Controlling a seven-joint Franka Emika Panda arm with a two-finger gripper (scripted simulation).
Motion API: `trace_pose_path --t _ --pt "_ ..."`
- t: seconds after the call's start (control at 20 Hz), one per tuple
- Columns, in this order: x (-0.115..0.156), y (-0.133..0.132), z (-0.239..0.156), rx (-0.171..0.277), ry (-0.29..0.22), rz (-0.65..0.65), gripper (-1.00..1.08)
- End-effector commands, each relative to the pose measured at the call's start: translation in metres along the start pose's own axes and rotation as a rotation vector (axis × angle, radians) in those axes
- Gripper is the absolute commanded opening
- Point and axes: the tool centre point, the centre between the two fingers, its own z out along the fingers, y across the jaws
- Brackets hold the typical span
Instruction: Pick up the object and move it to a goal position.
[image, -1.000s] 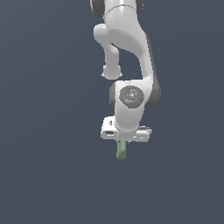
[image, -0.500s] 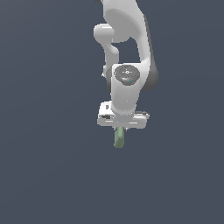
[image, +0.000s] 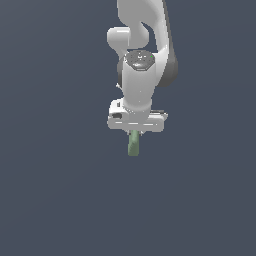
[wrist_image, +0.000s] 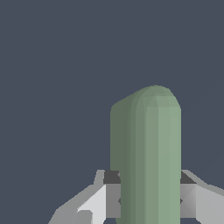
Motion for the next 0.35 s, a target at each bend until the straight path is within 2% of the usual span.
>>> trace_pose_path --t 0.0,0.3 --pt "-0.0062 0.0025 -0.0063 0.000 0.000 0.000 -1.00" --pt "-0.0114 0.0047 -0.0123 0.000 0.000 0.000 -1.00"
